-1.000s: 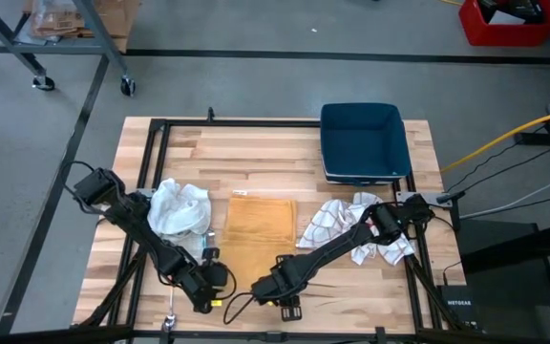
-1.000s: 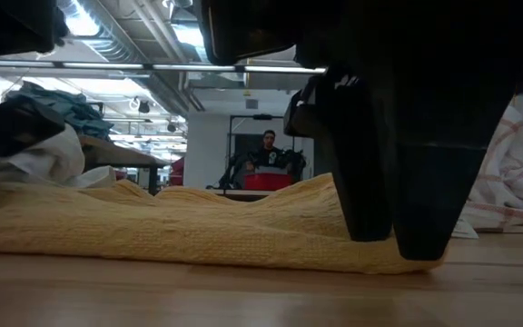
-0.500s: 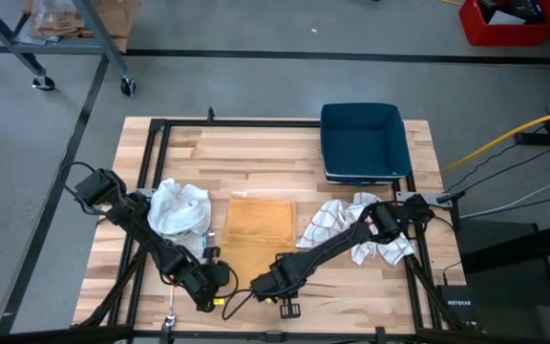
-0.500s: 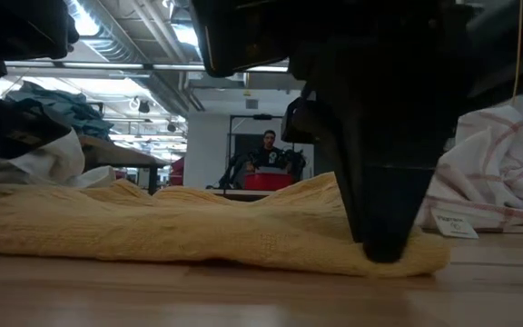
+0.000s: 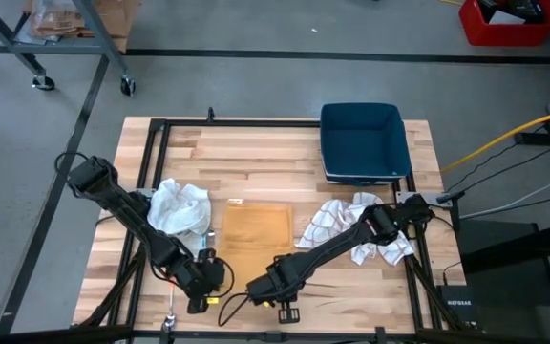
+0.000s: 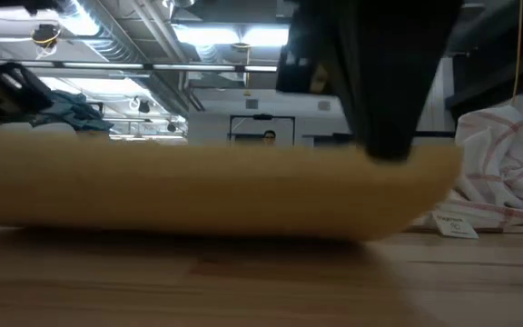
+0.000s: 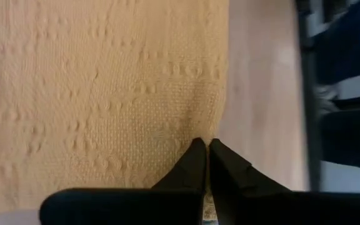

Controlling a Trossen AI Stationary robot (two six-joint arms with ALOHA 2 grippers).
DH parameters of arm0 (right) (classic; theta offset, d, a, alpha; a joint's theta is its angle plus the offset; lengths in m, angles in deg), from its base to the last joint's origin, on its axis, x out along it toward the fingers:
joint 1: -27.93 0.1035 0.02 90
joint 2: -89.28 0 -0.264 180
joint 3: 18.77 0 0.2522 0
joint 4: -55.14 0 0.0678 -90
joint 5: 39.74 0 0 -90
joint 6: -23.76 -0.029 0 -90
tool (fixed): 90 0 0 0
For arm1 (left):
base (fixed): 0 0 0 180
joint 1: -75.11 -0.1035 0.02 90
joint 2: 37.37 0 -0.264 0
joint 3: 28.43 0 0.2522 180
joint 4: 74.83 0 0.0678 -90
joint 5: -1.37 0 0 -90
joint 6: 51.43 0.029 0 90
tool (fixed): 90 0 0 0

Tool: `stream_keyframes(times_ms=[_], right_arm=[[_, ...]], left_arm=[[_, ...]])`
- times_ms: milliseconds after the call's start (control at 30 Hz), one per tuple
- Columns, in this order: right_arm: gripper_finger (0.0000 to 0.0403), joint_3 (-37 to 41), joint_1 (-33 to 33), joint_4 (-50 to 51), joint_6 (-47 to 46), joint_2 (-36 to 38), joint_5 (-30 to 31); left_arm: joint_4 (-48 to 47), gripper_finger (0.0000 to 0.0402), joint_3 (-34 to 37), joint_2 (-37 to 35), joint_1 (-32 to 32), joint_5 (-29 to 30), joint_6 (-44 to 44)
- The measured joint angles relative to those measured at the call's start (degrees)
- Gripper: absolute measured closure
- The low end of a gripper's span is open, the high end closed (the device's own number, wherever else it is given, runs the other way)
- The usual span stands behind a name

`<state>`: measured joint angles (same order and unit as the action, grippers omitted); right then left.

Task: Fold towel
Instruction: Fold the yellow towel

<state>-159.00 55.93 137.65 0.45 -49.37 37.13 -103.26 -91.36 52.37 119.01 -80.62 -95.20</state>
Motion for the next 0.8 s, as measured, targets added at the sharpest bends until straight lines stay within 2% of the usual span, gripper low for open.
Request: stream_keyframes(times_ms=[233,400,500,800], right_arm=[[0.0400,-7.8,1.1,5.4,-0.8,0.2,-1.5],[0.0401,-8.2,1.7,6.8,-2.2,2.3,-0.7],[0.0401,-8.3,1.7,8.5,-2.6,3.3,1.9],[0.0402,-8.5,0.1,11.9,-2.3,5.6,9.4]], left_arm=[[0.2,0.0400,-3.4,-1.4,0.1,-7.0,-2.0],[0.0,0.0400,-6.8,-1.7,0.1,-7.8,0.2],[-2.1,0.0400,-8.8,-2.3,-0.1,-6.3,1.9],[-17.1,0.0400,-11.6,-6.5,-1.0,1.7,2.0]])
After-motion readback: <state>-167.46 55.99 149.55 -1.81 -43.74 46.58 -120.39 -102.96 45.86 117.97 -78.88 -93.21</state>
